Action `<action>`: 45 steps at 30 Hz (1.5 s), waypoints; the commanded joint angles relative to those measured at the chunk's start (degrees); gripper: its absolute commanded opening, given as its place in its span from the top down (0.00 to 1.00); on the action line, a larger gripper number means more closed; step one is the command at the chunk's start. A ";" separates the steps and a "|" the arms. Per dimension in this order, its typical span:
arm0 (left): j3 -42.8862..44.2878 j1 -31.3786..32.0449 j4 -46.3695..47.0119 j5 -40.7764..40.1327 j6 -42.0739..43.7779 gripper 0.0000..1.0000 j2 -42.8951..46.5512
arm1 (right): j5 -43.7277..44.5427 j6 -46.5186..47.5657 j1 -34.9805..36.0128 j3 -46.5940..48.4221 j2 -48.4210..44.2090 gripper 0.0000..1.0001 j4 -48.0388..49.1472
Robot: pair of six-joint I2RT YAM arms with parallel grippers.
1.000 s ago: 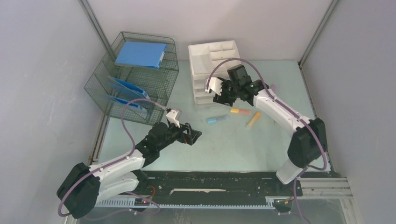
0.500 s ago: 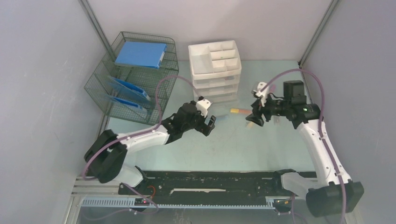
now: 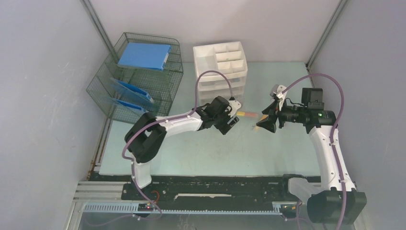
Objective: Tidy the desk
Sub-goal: Pick up the stationery from the center of the board.
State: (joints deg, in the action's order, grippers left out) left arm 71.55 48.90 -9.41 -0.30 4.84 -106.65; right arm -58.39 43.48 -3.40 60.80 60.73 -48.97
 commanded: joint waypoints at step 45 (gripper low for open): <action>2.33 -1.08 -6.71 2.22 10.14 1.00 8.28 | -0.89 3.00 -0.12 0.25 -1.09 0.29 -2.24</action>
State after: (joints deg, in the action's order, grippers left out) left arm 71.05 48.14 -15.68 4.08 9.13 -103.57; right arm -58.67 45.12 -3.40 60.80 60.73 -51.03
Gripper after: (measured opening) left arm 0.248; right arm 0.710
